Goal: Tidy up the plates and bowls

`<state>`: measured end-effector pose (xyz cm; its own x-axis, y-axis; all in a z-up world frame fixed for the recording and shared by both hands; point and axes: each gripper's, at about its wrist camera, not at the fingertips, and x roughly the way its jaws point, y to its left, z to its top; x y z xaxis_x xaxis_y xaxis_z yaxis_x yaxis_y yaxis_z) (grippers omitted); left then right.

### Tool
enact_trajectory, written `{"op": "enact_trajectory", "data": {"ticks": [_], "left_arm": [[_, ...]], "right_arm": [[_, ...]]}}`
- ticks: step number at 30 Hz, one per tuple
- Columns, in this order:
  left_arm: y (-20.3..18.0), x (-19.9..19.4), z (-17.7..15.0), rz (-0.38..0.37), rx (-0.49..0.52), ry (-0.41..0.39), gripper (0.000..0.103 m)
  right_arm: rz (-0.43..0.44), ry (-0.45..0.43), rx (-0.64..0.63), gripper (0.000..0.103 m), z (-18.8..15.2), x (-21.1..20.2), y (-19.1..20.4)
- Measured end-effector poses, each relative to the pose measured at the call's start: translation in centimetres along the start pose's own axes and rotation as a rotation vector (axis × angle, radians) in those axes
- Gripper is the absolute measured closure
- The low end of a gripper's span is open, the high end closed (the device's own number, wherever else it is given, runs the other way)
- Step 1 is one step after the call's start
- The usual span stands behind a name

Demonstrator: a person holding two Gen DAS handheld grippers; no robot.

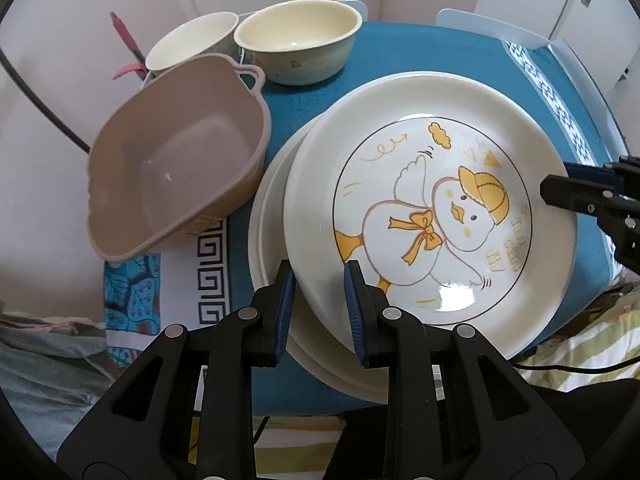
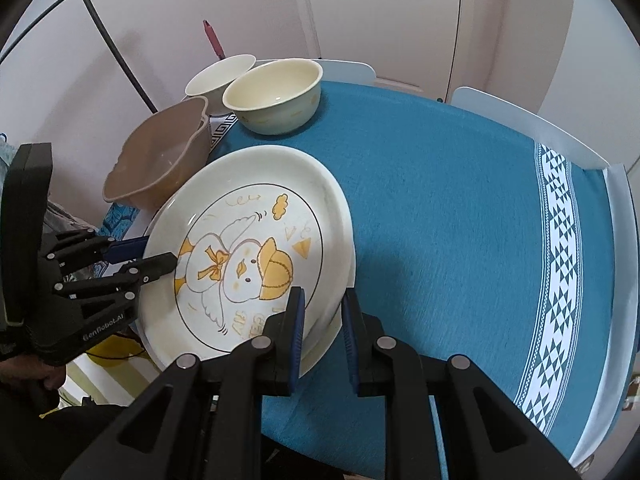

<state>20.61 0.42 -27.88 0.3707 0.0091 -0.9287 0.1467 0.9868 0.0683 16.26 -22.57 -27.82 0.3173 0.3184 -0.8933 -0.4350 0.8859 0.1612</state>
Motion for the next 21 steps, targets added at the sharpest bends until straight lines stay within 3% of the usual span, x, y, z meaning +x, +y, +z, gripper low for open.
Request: {"op": "enact_trajectory", "data": {"ticks": [13,21], "left_arm": [[-2.7,-0.2,-0.2,0.163,0.090,-0.013,0.081],[-3.1,-0.4,-0.2,0.203,0.111,-0.009,0.081]], "right_arm": [[0.004,0.014,-0.036,0.086,0.4,0.4,-0.1],[0.009,0.020,-0.042,0.086,0.5,0.6,-0.1]]}}
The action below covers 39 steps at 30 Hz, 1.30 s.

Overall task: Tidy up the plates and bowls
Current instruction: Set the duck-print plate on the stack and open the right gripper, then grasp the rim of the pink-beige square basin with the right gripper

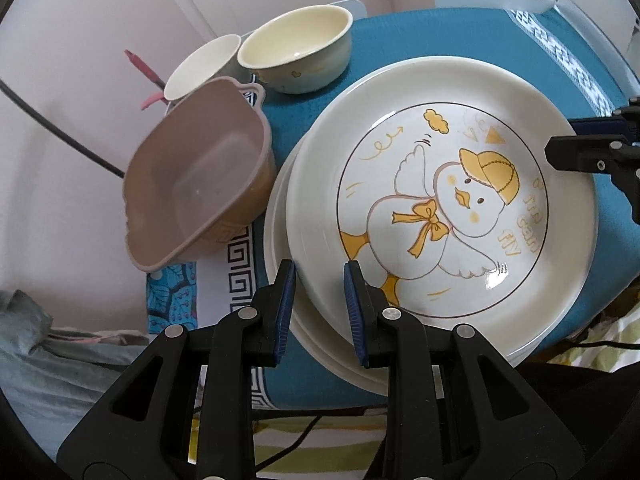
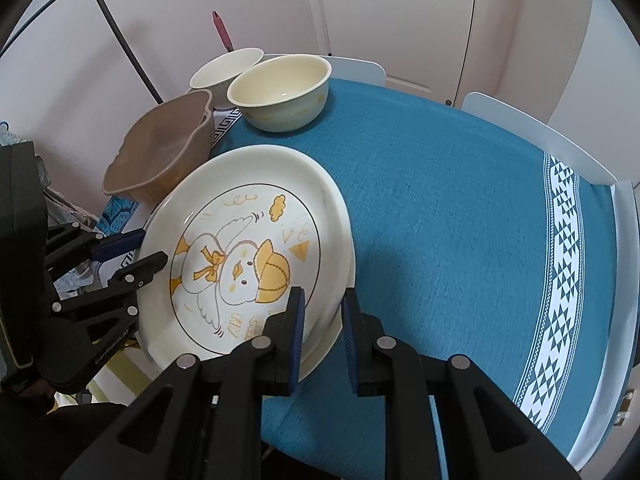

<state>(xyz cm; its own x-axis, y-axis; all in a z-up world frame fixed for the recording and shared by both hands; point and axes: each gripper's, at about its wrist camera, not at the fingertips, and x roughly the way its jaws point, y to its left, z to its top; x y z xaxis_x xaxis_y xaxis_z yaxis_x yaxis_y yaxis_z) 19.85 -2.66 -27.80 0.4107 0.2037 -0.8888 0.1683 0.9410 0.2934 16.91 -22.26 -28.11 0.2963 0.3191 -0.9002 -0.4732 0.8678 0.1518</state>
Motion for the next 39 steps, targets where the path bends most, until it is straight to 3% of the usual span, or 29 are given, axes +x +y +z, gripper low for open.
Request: {"op": "enact_trajectory", "data": {"ticks": [10,20,25,26,28,29,30,31,32,33,34,36,39], "left_arm": [[-0.1,-0.4,-0.3,0.037,0.008,-0.003,0.081],[0.2,-0.5,-0.1,0.015,-0.001,0.003,0.081],[2.0,-1.5,0.6,0.009,-0.062,-0.016,0.080],[2.4,-1.9,0.8,0.005,-0.080,-0.025,0.075],[3.9,-3.1,1.3,-0.012,-0.142,-0.054,0.049],[4.8,-3.8,1.5,-0.011,-0.178,-0.077,0.020],[5.7,-4.7,1.8,-0.006,-0.211,-0.108,0.002],[6.5,-5.3,2.0,-0.004,-0.236,-0.136,0.000],[7.3,-5.9,2.1,-0.002,-0.262,-0.161,0.000],[8.3,-6.4,2.4,-0.005,-0.291,-0.171,0.000],[9.4,-6.7,2.5,-0.012,-0.323,-0.170,0.000],[12.1,-6.8,2.5,-0.032,-0.407,-0.164,0.000],[16.4,-5.5,2.2,-0.098,-0.531,-0.145,0.000]], "right_arm": [[0.003,0.017,0.000,0.086,0.0,0.6,0.0],[0.010,0.014,0.003,0.086,0.0,0.6,-0.1],[0.062,-0.041,0.039,0.086,0.9,-1.1,-0.5],[0.072,-0.055,0.044,0.086,1.2,-1.6,-0.6],[0.101,-0.075,0.058,0.086,1.9,-2.5,-0.8],[0.120,-0.081,0.064,0.086,2.2,-2.7,-1.0],[0.150,-0.095,0.073,0.084,2.6,-3.2,-1.2],[0.162,-0.108,0.078,0.078,2.9,-3.6,-1.4],[0.176,-0.131,0.081,0.051,3.4,-4.1,-1.5],[0.183,-0.153,0.078,0.012,3.9,-4.6,-1.4],[0.190,-0.177,0.070,0.000,4.4,-5.1,-1.4],[0.211,-0.190,0.042,0.000,5.6,-5.6,-1.1],[0.247,-0.116,-0.030,0.000,8.1,-4.8,0.2]]}}
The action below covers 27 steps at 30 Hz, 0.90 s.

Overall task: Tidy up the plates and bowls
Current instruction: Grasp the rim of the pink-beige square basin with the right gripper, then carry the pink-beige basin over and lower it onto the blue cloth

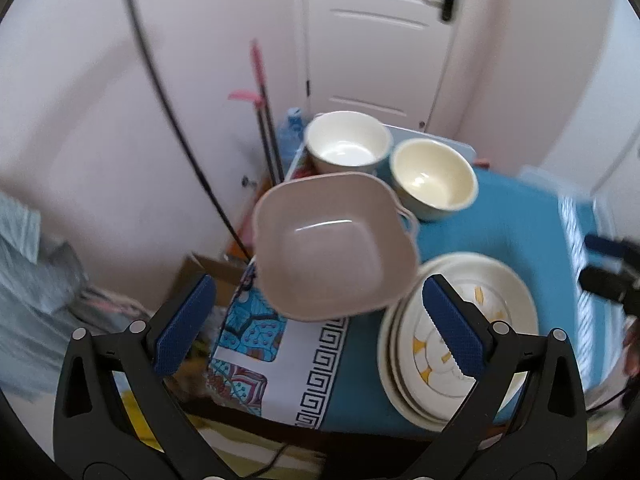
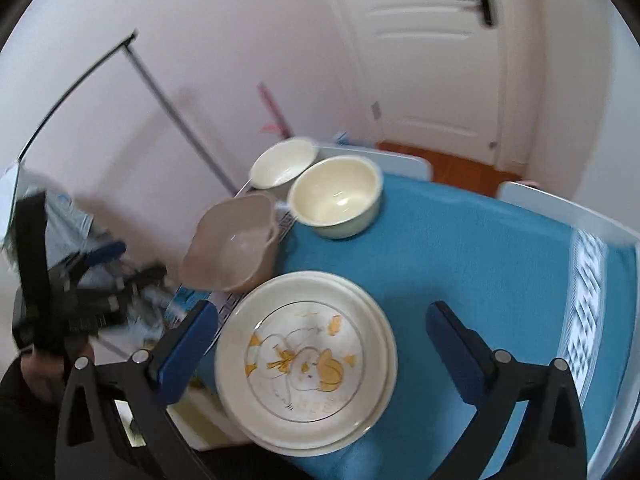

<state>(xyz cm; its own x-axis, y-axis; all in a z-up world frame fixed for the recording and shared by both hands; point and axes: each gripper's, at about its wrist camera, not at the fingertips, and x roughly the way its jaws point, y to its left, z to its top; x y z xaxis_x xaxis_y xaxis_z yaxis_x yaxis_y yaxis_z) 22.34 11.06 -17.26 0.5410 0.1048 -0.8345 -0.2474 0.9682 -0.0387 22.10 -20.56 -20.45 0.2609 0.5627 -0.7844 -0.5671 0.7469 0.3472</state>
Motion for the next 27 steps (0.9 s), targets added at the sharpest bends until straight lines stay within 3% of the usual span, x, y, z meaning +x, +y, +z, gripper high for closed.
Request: {"op": "enact_trajectory", "data": {"ticks": [3,10,13,16,18,26,27], "left_arm": [[3.4,1.1,-0.4,-0.031,-0.084,0.020,0.000],[5.8,5.4,-2.5,-0.092,-0.105,0.125,0.003],[6.1,7.1,-2.7,-0.138,-0.119,0.157,0.015],[6.4,9.0,-2.6,-0.182,-0.134,0.185,0.028],[6.5,10.2,-2.3,-0.198,-0.137,0.203,0.039],[5.9,12.9,-1.4,-0.226,-0.098,0.251,0.055],[5.8,13.1,-1.4,-0.228,-0.090,0.256,0.060]], "right_arm": [[0.019,0.002,-0.025,0.000,1.8,1.6,1.1],[0.013,0.057,-0.066,0.000,3.9,7.8,4.3],[0.021,0.116,-0.044,0.001,3.9,11.0,4.6],[0.036,0.178,-0.024,0.019,3.9,13.7,5.0],[0.040,0.209,-0.022,0.036,4.1,14.9,5.0],[0.025,0.259,0.010,0.068,4.3,17.9,4.9],[0.022,0.261,0.012,0.069,4.2,18.0,4.9]]}}
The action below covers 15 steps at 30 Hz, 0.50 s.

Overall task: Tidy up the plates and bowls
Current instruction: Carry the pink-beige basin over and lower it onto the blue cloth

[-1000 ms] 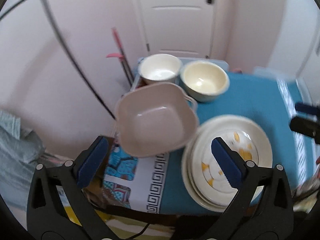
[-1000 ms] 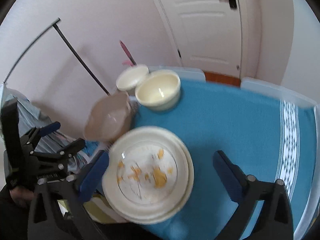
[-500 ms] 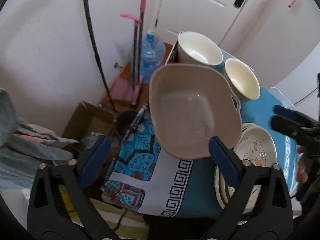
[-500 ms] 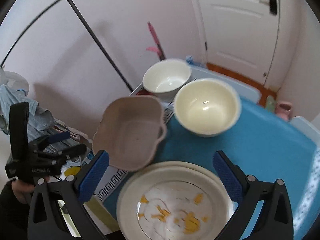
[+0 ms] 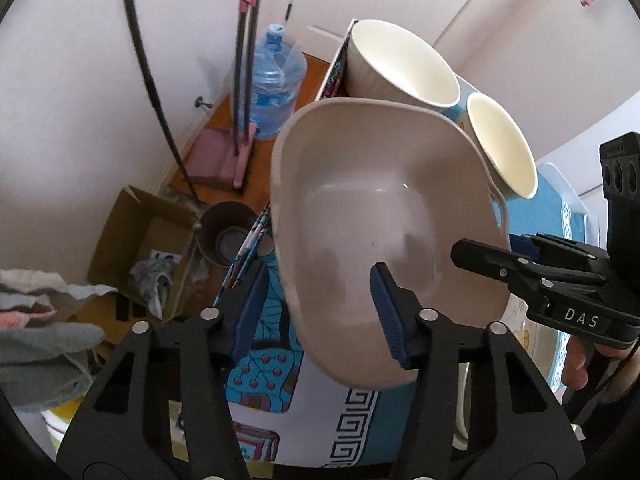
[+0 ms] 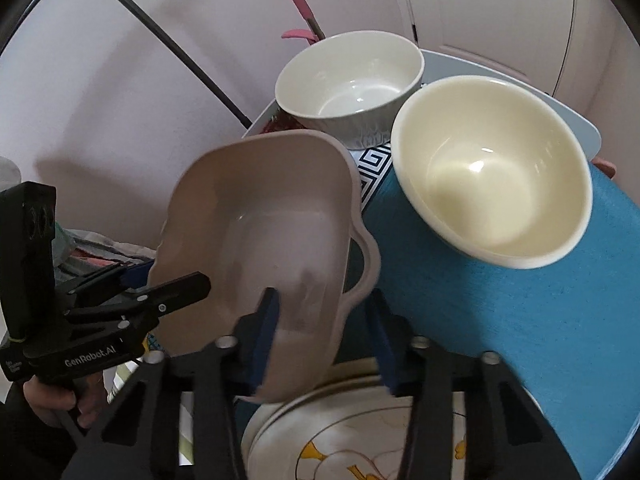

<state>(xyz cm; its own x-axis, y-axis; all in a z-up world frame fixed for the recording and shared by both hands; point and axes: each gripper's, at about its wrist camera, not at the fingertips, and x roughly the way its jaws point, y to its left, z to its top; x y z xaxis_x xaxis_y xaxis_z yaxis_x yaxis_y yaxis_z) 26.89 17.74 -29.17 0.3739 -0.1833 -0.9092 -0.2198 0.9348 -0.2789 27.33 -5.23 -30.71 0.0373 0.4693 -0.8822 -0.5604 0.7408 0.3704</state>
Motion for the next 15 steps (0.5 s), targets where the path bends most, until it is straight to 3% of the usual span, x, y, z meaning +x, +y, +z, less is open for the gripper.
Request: {"op": "enact_trajectory", "data": {"ticks": [2,6,9,15], "left_arm": [[-0.1,0.3,0.2,0.000,0.011,0.011,0.068],[-0.3,0.9,0.4,0.032,0.053,0.017,0.072],[-0.5,1.2,0.7,0.042,0.074,0.027,0.088],[-0.6,0.9,0.9,0.061,0.113,0.013,0.091]], "right_arm": [[-0.005,0.002,0.015,0.070,0.1,0.3,-0.2],[-0.009,0.008,0.038,0.081,0.2,0.6,-0.4],[-0.019,0.016,0.043,0.087,0.2,1.2,-0.3],[-0.037,0.010,0.058,0.088,0.2,1.5,-0.1]]}}
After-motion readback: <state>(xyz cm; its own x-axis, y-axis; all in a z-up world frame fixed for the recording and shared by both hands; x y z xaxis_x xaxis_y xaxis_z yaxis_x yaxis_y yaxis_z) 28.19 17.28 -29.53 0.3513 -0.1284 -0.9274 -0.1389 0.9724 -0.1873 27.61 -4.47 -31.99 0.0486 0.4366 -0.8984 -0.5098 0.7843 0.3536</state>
